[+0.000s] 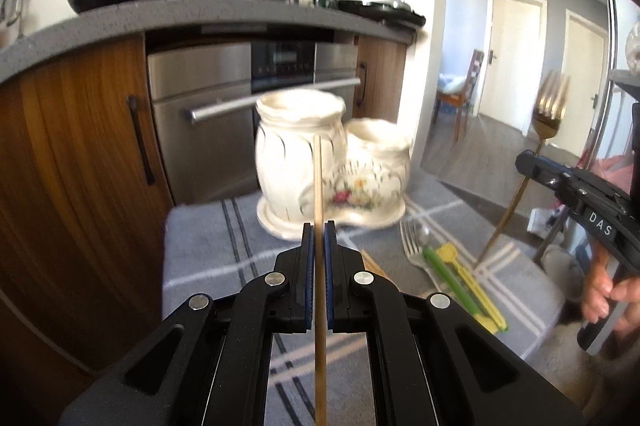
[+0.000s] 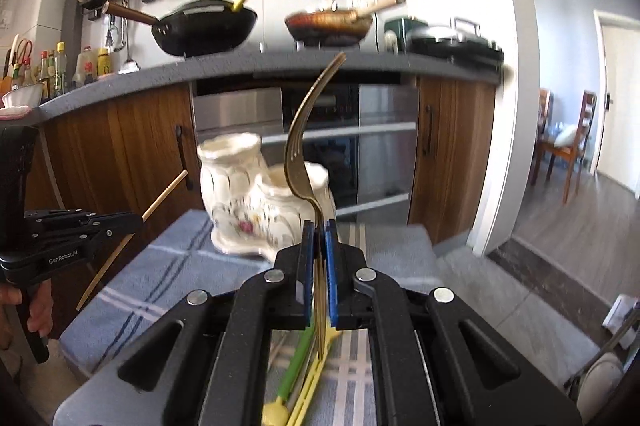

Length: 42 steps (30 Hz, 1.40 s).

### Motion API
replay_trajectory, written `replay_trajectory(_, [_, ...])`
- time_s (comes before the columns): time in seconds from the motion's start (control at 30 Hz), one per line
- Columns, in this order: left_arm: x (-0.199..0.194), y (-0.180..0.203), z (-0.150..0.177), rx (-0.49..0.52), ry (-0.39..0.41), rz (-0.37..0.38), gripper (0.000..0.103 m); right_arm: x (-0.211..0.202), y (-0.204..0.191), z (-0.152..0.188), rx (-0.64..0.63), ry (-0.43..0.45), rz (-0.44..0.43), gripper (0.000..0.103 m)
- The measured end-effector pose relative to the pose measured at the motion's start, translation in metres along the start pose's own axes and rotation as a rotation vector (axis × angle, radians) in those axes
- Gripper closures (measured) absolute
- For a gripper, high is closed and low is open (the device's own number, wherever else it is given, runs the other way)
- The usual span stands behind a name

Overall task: Organize utensils
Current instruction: 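Lower chopstick into the taller pot with left tool while right tool drops fork into smaller pot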

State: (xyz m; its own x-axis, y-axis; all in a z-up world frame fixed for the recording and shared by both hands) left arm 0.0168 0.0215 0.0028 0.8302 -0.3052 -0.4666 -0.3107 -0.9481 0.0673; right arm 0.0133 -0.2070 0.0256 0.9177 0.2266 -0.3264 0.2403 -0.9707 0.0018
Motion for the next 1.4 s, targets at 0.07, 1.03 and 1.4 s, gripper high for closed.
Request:
replay_trajectory(0.07, [-0.004,-0.005,-0.014,0.005,0.048,0.005,0.098,0.0,-0.005,-0.019,-0.012,0.06,0.006,0.098])
replay_trajectory(1.03, [0.119,-0.046,-0.131,-0.097,0.249,0.04,0.098,0.146,0.02,-0.081,0.198,-0.008,-0.12,0.097])
replay_trajectory(1.4, [0.096,-0.046,-0.094,-0.069,0.205,0.042,0.098,0.158,0.019,-0.055,0.197,-0.097,-0.117,0.097])
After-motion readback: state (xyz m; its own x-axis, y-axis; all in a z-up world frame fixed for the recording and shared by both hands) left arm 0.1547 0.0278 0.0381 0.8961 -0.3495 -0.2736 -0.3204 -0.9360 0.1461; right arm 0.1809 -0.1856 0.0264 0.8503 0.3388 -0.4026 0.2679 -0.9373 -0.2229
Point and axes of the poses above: each gripper's, at about its wrist camera, not at the fingertips, and x roughly the way its jaws point, y to its right, z to its underside, the point moved 1 cm from there along x, roughly the way its jaws point, and after that the axes turned 4 degrees about z, right-handed, at the moved point
